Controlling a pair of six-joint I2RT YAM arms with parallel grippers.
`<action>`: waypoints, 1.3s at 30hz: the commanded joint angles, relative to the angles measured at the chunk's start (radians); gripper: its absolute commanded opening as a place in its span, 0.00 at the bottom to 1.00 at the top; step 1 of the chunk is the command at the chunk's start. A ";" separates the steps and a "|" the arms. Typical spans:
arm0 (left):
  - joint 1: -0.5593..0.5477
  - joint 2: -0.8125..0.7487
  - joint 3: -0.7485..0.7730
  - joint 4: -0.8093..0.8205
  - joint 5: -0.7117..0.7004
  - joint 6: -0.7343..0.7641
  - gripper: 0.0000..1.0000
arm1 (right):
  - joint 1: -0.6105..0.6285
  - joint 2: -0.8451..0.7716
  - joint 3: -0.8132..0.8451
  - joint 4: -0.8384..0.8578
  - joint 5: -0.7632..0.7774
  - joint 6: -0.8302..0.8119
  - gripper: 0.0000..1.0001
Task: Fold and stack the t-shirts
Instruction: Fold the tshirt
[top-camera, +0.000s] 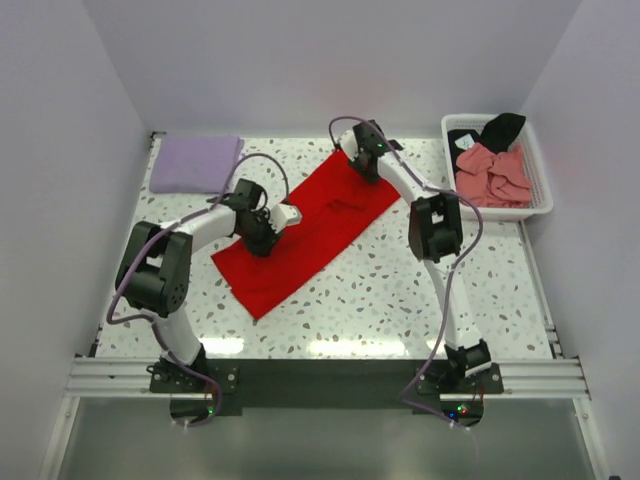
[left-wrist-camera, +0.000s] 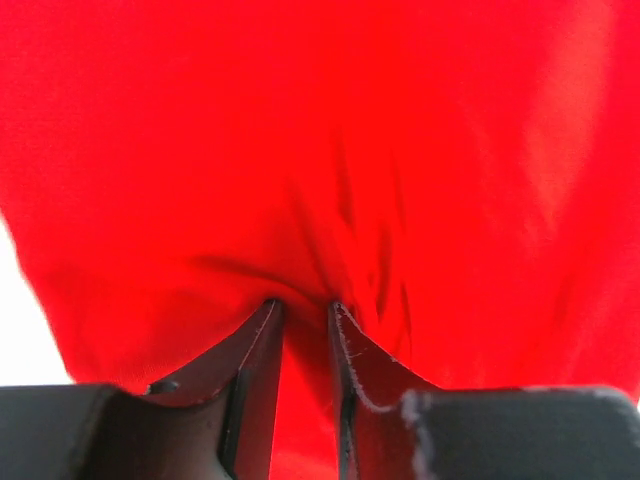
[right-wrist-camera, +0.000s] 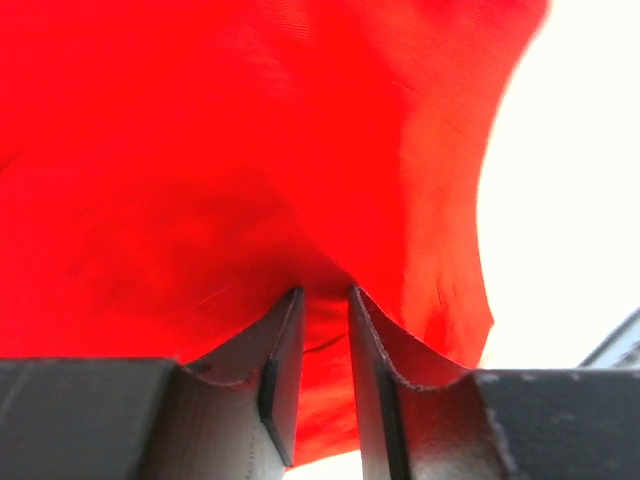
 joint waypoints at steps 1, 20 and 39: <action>-0.065 -0.029 -0.015 -0.053 0.075 -0.135 0.32 | -0.021 0.024 0.046 0.304 0.096 -0.076 0.31; -0.271 -0.073 0.021 -0.075 0.002 0.012 0.32 | -0.039 -0.473 -0.290 0.086 -0.140 0.210 0.55; -0.791 0.165 0.194 0.036 0.213 -0.327 0.27 | -0.185 -0.564 -0.482 -0.085 -0.314 0.293 0.52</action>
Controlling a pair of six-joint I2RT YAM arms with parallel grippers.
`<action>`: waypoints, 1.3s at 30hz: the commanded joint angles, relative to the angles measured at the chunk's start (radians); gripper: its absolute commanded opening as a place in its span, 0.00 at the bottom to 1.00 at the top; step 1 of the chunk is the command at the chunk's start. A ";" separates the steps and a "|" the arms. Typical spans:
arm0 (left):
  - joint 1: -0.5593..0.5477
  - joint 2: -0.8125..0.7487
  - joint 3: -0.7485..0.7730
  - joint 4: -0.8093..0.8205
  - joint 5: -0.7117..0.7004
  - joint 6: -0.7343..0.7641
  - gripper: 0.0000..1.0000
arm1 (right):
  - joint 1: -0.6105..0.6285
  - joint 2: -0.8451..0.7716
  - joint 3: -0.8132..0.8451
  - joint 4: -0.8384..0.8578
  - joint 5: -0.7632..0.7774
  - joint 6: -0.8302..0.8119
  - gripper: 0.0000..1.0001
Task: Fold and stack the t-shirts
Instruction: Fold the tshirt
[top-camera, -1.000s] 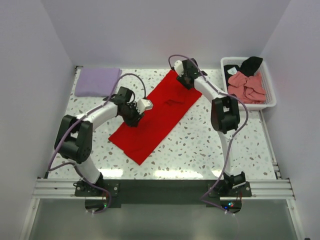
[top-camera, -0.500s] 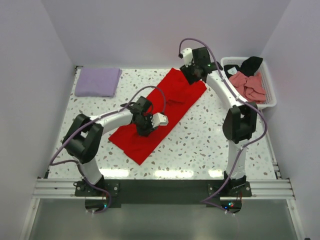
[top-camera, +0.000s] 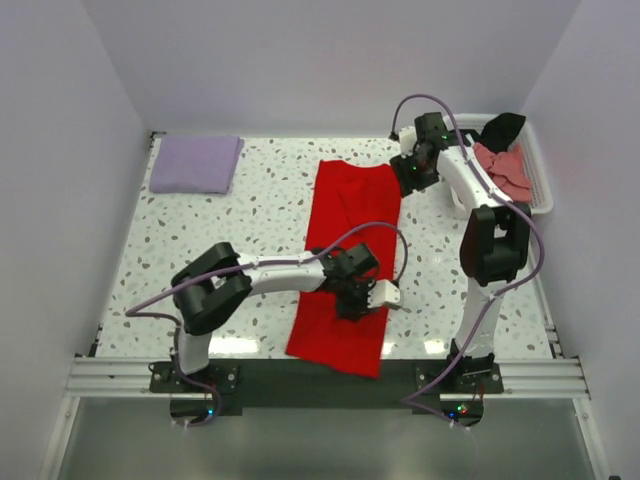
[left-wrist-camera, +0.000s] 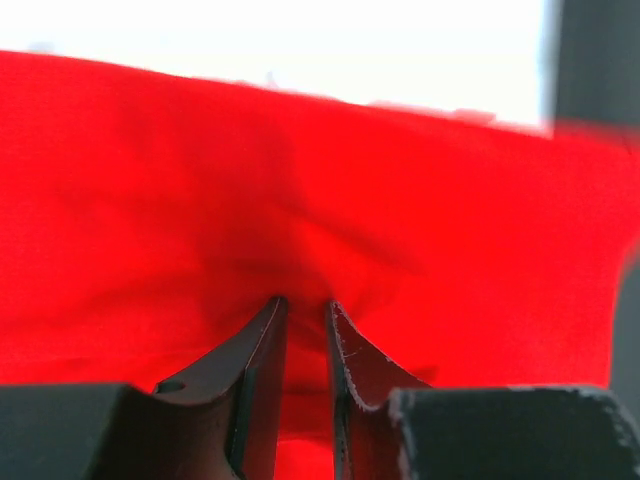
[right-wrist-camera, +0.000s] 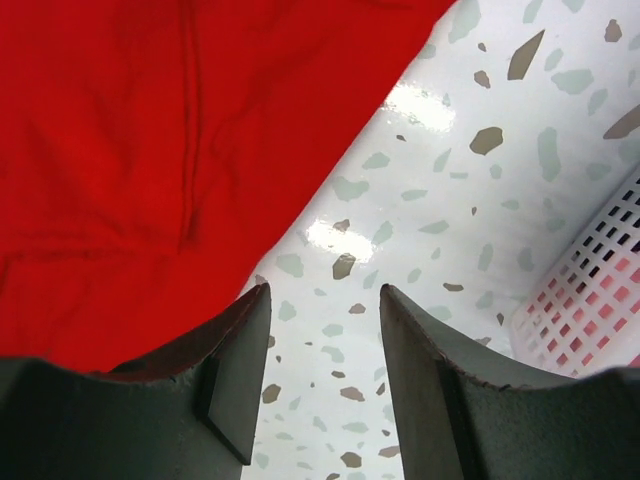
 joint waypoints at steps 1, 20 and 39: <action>-0.013 0.044 0.081 0.002 0.165 -0.139 0.27 | 0.001 -0.044 0.006 -0.009 -0.047 0.010 0.51; 0.507 0.082 0.169 0.321 0.178 -0.463 0.28 | 0.080 0.100 -0.009 -0.024 -0.138 0.021 0.22; 0.688 0.341 0.348 0.229 0.014 -0.486 0.18 | 0.135 0.507 0.388 0.175 0.042 0.067 0.21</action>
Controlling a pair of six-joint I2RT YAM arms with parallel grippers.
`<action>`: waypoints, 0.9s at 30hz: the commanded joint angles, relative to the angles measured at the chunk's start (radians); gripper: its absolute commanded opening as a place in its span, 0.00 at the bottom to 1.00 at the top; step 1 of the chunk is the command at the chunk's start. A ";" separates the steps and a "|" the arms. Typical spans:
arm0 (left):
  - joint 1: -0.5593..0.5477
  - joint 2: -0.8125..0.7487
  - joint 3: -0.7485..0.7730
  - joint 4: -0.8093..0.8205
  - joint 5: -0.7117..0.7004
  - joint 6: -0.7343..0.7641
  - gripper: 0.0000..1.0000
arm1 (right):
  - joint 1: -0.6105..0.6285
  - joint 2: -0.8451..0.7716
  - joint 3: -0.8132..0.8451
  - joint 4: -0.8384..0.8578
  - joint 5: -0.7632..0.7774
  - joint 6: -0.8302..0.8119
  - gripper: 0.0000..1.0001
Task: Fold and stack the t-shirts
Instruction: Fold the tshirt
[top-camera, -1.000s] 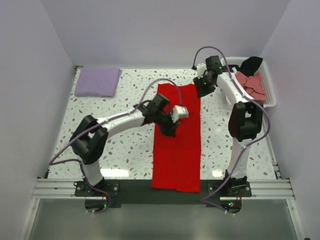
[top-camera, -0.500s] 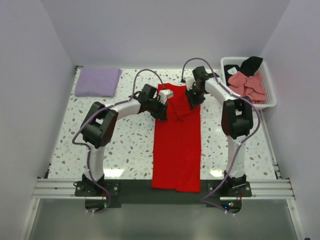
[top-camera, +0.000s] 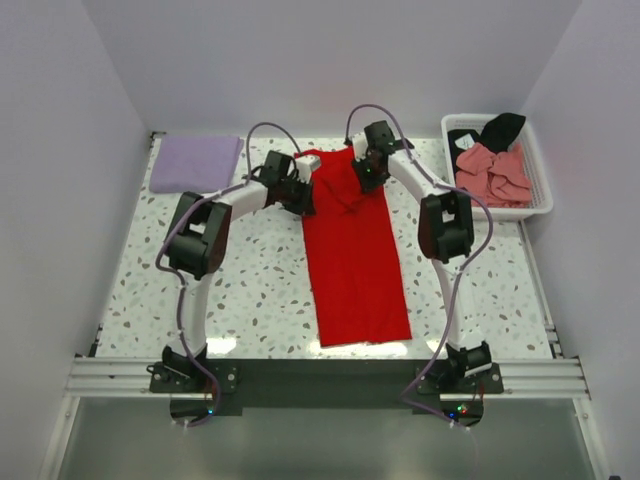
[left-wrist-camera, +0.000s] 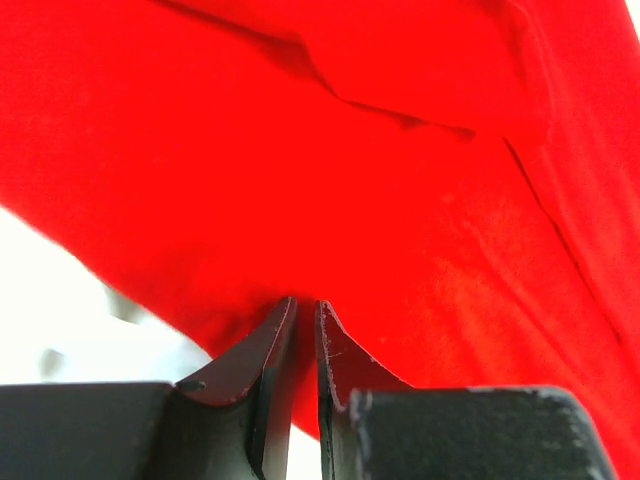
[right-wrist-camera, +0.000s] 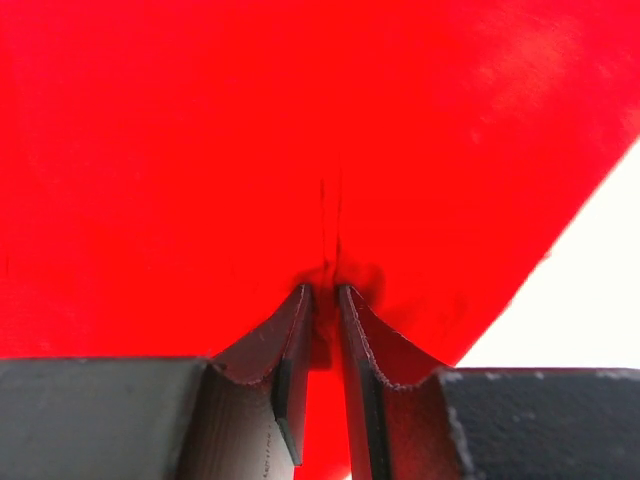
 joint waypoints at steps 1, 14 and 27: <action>0.043 0.087 0.070 -0.047 -0.087 0.023 0.18 | 0.007 0.155 0.129 0.074 0.100 -0.005 0.21; 0.138 0.248 0.368 -0.138 -0.112 0.038 0.17 | 0.040 0.154 0.174 0.176 0.141 -0.102 0.44; 0.138 -0.208 0.097 0.032 0.094 0.211 0.48 | 0.037 -0.201 0.045 0.222 0.046 -0.113 0.65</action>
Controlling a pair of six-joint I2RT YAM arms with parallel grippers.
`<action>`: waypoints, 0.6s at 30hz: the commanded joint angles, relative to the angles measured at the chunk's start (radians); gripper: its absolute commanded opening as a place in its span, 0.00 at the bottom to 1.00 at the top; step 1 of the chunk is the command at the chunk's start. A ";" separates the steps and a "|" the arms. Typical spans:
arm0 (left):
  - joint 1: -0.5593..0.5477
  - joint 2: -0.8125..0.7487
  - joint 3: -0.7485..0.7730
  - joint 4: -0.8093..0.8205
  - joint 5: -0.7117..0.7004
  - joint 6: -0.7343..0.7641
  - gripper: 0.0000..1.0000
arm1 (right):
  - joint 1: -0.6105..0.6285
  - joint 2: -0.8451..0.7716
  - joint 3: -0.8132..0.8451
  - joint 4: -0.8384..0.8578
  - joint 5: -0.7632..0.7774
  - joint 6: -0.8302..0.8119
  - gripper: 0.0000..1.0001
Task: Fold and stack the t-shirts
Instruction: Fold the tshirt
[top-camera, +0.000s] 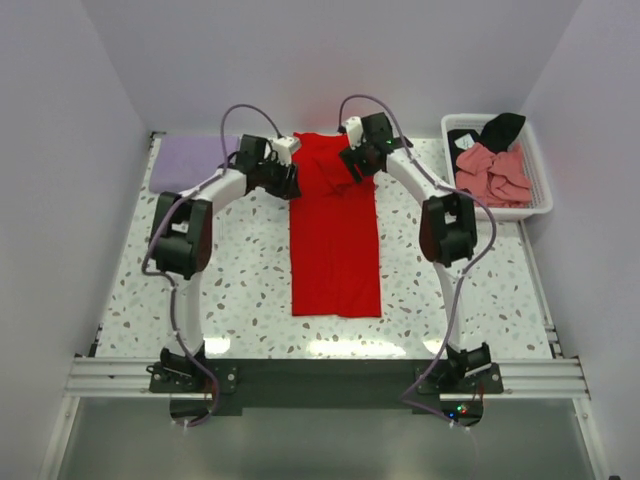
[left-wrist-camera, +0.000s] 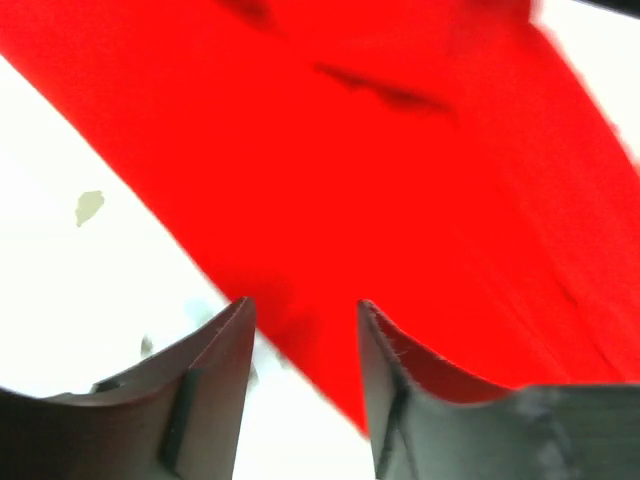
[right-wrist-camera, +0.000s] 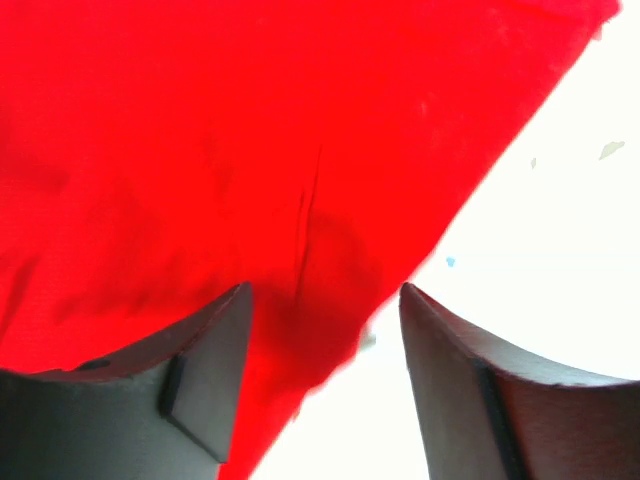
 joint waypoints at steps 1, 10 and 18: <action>0.013 -0.282 -0.075 0.086 0.069 0.155 0.52 | -0.003 -0.318 -0.103 0.037 -0.108 -0.017 0.71; 0.012 -0.744 -0.384 0.089 0.233 0.423 1.00 | 0.002 -0.693 -0.381 0.007 -0.307 -0.137 0.99; -0.132 -0.960 -0.763 -0.194 0.318 0.811 0.95 | 0.031 -0.969 -0.782 -0.379 -0.560 -0.631 0.99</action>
